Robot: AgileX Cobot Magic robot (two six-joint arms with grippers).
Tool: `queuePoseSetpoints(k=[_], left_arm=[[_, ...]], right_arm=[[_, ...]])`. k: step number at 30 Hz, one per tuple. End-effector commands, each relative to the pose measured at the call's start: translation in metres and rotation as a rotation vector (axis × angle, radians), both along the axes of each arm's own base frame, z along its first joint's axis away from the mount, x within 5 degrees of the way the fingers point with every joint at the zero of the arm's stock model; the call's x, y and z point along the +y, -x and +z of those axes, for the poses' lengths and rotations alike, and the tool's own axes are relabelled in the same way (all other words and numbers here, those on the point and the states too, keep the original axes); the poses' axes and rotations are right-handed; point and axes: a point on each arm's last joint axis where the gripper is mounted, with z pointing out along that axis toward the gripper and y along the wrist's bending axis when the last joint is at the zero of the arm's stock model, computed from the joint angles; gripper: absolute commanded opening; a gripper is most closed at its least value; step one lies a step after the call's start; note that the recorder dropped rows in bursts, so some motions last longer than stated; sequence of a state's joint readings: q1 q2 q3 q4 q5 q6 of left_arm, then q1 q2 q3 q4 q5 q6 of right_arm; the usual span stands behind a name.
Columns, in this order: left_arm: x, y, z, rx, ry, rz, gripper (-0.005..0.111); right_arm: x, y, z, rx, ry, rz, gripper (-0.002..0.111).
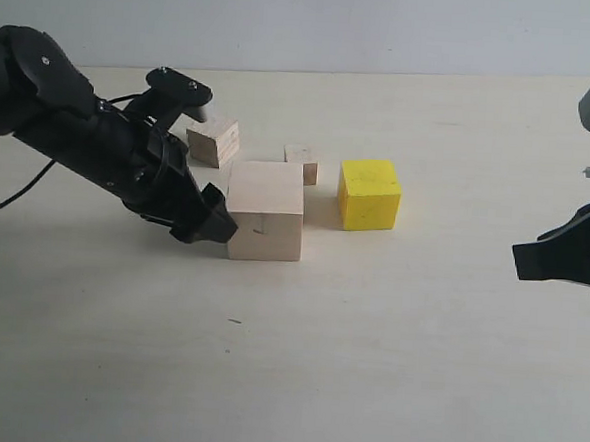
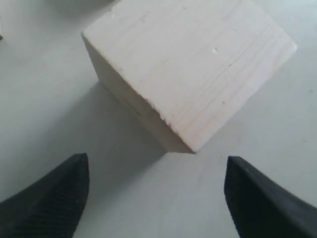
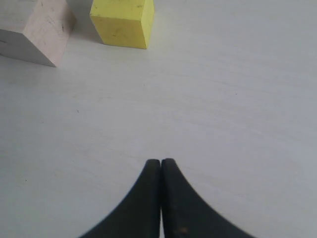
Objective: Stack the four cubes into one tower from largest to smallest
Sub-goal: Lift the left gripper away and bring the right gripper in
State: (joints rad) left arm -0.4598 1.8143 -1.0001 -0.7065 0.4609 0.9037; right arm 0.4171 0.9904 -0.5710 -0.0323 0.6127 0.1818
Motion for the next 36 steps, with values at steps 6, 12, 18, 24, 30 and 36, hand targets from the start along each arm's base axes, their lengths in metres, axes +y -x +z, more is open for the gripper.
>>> queuePoseSetpoints(k=[6,12,18,24,30,36], left_arm=[[0.027,0.023,0.054,0.016,-0.144,0.071,0.072],[0.043,0.057,0.109,0.002,-0.104,0.096,0.043],[0.061,0.097,0.165,-0.156,-0.009,0.103,0.024],[0.080,0.127,0.194,-0.254,0.008,0.123,0.047],[0.090,0.139,0.195,-0.208,-0.047,0.168,0.058],[0.091,0.141,0.192,-0.177,-0.054,0.179,0.058]], right_arm=[[0.000,-0.001,0.002,-0.013,0.005,0.005,0.000],[0.003,-0.006,0.008,-0.070,-0.030,0.013,0.000],[0.016,-0.030,0.041,-0.156,-0.039,0.078,0.013],[0.032,-0.068,0.067,-0.210,-0.020,0.099,0.047],[0.051,-0.111,0.062,-0.170,-0.011,0.094,0.070],[0.072,-0.154,0.035,-0.081,-0.013,0.084,0.072]])
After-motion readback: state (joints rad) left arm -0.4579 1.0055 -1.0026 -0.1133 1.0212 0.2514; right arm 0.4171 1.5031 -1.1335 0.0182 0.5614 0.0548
